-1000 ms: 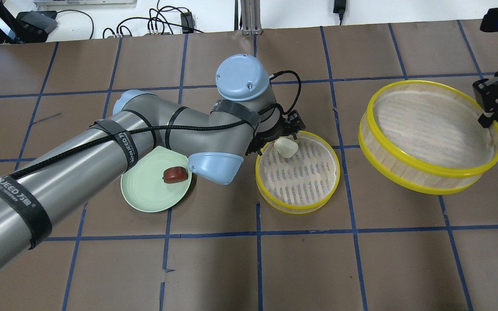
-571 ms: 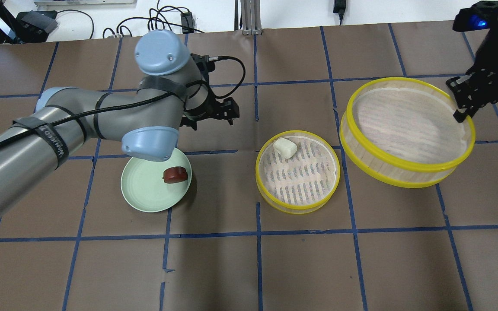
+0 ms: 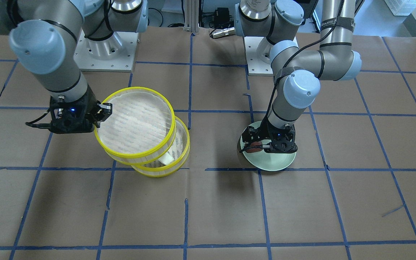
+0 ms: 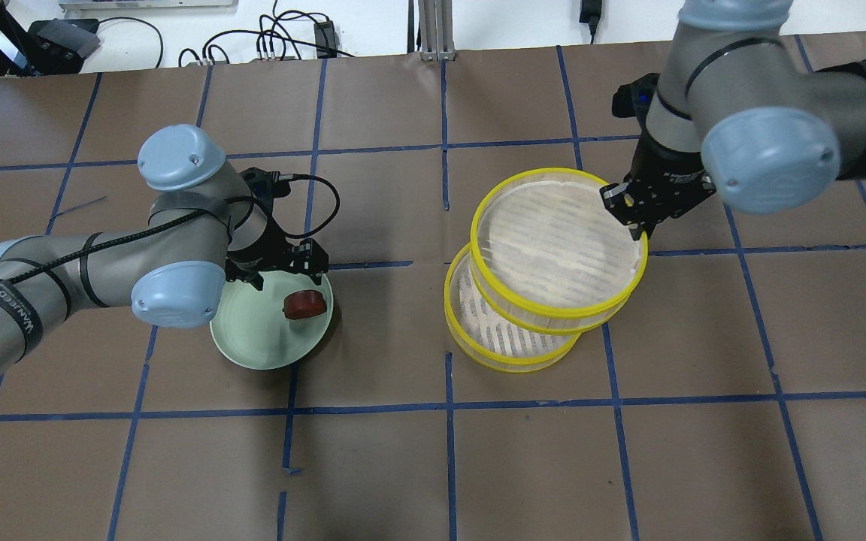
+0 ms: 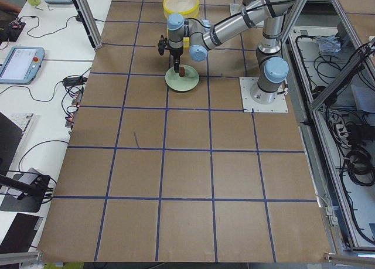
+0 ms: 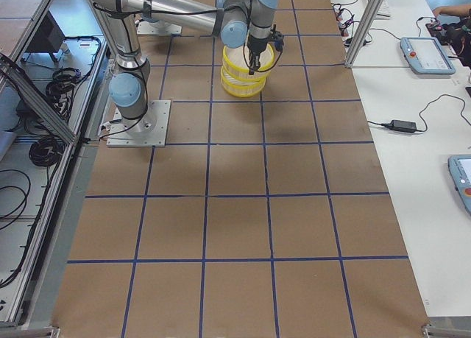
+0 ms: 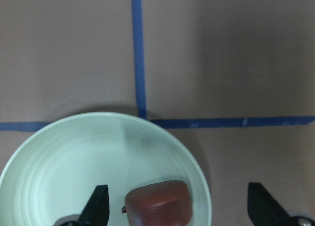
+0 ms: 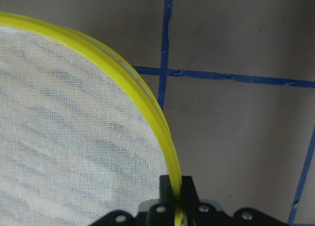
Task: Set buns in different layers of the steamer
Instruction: 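Restack the top tier with the right gripper while the left reaches the brown bun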
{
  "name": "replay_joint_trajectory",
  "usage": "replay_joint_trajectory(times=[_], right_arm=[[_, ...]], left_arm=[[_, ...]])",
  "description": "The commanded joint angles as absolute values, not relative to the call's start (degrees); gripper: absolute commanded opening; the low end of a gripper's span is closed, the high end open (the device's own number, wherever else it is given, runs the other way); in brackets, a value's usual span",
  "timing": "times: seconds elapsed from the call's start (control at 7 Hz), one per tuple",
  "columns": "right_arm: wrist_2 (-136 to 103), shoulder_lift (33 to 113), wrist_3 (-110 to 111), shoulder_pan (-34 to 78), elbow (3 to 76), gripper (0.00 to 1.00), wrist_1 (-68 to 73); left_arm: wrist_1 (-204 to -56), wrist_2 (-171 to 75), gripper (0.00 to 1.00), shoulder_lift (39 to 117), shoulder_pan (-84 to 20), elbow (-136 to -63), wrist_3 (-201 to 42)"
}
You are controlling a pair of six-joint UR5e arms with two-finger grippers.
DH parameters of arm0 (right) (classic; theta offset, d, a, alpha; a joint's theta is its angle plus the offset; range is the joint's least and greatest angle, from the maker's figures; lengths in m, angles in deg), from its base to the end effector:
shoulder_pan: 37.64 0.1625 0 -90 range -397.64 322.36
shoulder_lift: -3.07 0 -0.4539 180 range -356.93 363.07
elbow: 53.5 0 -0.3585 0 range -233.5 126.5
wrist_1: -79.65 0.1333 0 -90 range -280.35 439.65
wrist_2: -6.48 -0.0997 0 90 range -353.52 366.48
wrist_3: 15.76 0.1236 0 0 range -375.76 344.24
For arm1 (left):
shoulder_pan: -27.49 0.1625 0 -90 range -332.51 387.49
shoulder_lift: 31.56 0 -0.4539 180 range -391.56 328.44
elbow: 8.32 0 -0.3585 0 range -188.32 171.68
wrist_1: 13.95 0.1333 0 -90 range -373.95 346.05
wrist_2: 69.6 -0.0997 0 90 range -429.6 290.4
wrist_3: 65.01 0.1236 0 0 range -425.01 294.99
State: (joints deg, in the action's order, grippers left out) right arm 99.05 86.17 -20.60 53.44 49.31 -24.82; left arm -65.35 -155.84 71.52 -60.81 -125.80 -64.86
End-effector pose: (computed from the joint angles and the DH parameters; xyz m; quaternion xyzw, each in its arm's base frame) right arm 0.1368 -0.4775 0.3601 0.0526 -0.9973 -0.0464 0.0209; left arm -0.1274 -0.4745 0.2448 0.0141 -0.9992 -0.0166 0.0331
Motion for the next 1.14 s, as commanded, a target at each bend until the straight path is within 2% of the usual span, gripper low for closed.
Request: replay_joint_trajectory(times=[0.0, 0.29, 0.43, 0.57, 0.86, 1.0], right_arm=[[101.3, 84.6, -19.3, 55.9, 53.7, 0.04, -31.1], [101.1, 84.0, -19.1, 56.1, 54.7, 0.04, -34.4], [100.9, 83.9, -18.8, 56.1, 54.8, 0.04, -35.0], [100.7, 83.8, -18.7, 56.1, 54.8, 0.04, -35.3], [100.7, 82.4, -18.7, 56.8, 54.8, 0.04, -36.4], [100.8, 82.3, -18.8, 57.5, 54.7, 0.04, -36.5]], left_arm=[[-65.3, -155.1, 0.98, 72.6, -60.6, -127.1, -65.6], [-65.1, -154.8, 0.95, 72.8, -60.6, -127.0, -66.3], [-65.2, -153.3, 0.87, 72.8, -60.6, -127.1, -66.3], [-65.2, -153.2, 0.72, 72.8, -60.6, -127.1, -66.4], [-65.4, -153.0, 0.23, 73.0, -60.6, -127.1, -66.4], [-65.4, -152.9, 0.08, 73.0, -60.6, -127.1, -66.4]])
